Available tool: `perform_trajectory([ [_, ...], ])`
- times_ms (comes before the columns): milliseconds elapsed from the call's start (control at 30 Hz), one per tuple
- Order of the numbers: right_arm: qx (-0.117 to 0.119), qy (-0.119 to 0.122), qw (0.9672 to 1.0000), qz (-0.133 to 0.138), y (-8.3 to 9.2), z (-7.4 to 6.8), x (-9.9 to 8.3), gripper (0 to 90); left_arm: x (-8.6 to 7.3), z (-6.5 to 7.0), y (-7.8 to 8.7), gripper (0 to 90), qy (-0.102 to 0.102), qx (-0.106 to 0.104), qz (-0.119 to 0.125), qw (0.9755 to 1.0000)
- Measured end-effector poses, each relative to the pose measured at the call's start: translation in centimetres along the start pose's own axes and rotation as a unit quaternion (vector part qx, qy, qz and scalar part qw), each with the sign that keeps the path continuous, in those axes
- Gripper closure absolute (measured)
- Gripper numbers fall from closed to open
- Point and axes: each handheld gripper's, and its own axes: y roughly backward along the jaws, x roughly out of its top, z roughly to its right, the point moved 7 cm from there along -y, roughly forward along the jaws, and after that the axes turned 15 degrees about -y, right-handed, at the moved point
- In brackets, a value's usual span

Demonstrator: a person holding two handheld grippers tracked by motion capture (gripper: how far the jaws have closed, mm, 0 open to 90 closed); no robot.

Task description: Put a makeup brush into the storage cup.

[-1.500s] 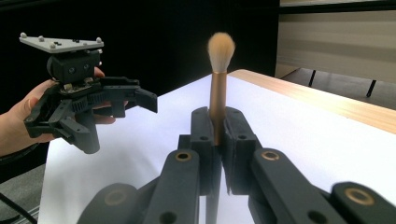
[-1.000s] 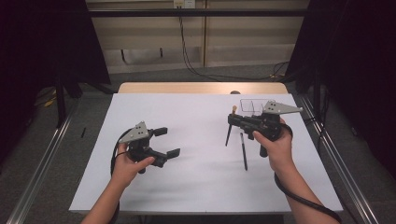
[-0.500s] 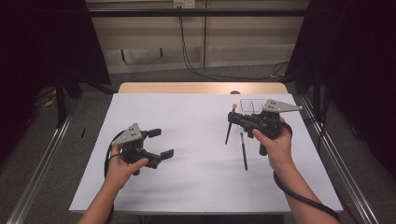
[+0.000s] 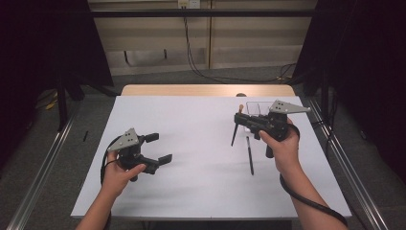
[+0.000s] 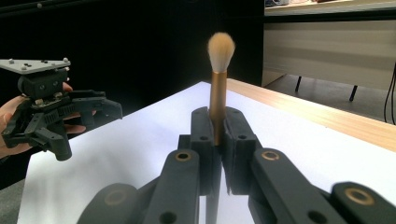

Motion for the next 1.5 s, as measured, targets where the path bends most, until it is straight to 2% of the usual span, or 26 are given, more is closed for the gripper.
perform_trajectory([
  [200,-0.003,0.0,1.0,0.004,0.2,0.2,0.2,84.8,-0.2,0.0,0.6,1.7,-0.004,0.003,-0.002,1.0],
  [267,-0.004,-0.003,1.0,0.003,0.3,0.3,0.2,84.8,-0.3,0.0,0.7,1.7,0.001,0.003,-0.001,1.0],
  [567,-0.009,-0.005,0.9999,0.005,0.2,0.8,0.2,84.8,-0.5,-0.1,1.1,1.7,0.0,0.01,-0.004,0.9999],
  [900,-0.014,0.002,0.9999,0.004,0.1,1.3,0.9,84.8,-1.2,-0.2,2.1,1.7,0.0,0.02,-0.012,0.9997],
  [1067,-0.018,0.006,0.9998,0.003,-0.1,1.7,1.3,84.8,-1.3,-0.3,2.7,1.9,0.003,0.022,-0.007,0.9997],
  [1333,-0.022,-0.001,0.9997,0.007,-0.3,2.5,1.7,84.8,-1.8,-0.3,3.1,1.9,0.0,0.03,-0.012,0.9995],
  [1500,-0.025,0.003,0.9996,0.008,-0.3,2.8,2.1,84.8,-2.1,-0.4,3.4,1.9,-0.001,0.034,-0.016,0.9993],
])
